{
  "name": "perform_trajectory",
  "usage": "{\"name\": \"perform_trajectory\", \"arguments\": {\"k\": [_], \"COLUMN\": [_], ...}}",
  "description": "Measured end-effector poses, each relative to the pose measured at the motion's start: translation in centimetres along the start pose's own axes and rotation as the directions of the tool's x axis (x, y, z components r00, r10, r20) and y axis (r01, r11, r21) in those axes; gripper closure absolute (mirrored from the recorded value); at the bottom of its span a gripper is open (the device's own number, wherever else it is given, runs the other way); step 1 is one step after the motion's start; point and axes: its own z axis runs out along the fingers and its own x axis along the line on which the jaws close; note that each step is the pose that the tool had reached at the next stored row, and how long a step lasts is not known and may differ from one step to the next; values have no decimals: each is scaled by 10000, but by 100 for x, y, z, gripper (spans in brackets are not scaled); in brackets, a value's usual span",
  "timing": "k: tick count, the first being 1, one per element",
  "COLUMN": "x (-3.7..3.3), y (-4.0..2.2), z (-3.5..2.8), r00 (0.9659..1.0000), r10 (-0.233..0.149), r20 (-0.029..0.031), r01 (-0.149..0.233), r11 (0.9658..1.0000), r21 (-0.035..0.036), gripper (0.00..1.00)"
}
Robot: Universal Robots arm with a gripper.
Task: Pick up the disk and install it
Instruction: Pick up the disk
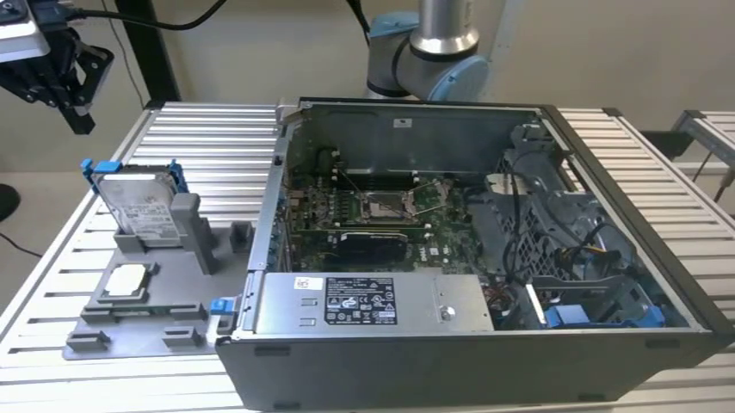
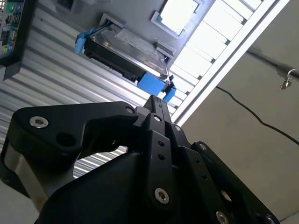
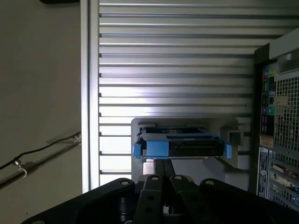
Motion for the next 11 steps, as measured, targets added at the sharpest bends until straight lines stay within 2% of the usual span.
{"name": "perform_trajectory", "arguments": {"k": [8, 11], "x": [1, 2], "y": [1, 3], "z": [0, 1], "r00": [10000, 9998], "r10": [-11, -197], "r20": [0, -10], "r01": [11, 197], "r11": [10000, 9998], "r21": [0, -2], "gripper": [100, 100]}}
